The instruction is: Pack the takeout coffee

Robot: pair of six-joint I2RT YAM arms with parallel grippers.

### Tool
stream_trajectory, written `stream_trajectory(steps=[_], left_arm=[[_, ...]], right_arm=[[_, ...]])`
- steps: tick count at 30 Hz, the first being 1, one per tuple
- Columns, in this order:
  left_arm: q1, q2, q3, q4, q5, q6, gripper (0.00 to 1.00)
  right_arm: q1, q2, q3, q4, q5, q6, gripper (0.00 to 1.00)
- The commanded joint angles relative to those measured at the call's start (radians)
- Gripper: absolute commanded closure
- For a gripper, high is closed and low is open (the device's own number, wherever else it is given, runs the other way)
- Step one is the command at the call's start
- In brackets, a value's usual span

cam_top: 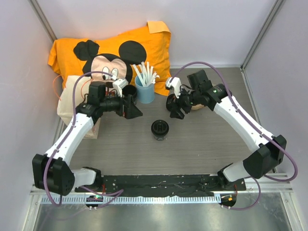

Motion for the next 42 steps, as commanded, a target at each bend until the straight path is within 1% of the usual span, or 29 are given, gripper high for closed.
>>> stream_trajectory(steps=[1,2,6,11,17,23,30,35,42], left_arm=[[-0.049,0.106,0.065,-0.037,-0.006,-0.039,0.00],[-0.062,0.128,0.070,-0.040,0.004,-0.047,0.00],[-0.095,0.221,0.099,-0.039,0.024,-0.073,0.00],[-0.138,0.304,0.119,-0.037,0.014,-0.105,0.00],[-0.175,0.334,0.112,-0.017,-0.023,-0.133,0.00],[-0.190,0.379,0.108,0.003,0.026,-0.169,0.00],[-0.235,0.416,0.119,0.006,0.027,-0.194,0.00],[-0.244,0.430,0.124,0.013,0.032,-0.211,0.00],[-0.247,0.441,0.118,0.018,0.004,-0.214,0.00]], right_arm=[[-0.084,-0.030,-0.066,0.043,-0.127,0.069,0.30],[-0.104,-0.031,-0.083,0.045,-0.140,0.076,0.30],[-0.115,-0.040,-0.167,0.068,-0.163,0.104,0.30],[-0.141,-0.066,-0.208,0.098,-0.161,0.121,0.30],[-0.168,-0.100,-0.249,0.120,-0.175,0.133,0.30],[-0.187,-0.120,-0.284,0.131,-0.171,0.128,0.30],[-0.193,-0.137,-0.313,0.135,-0.158,0.124,0.30],[-0.195,-0.143,-0.324,0.141,-0.161,0.128,0.30],[-0.195,-0.149,-0.324,0.143,-0.166,0.135,0.30]])
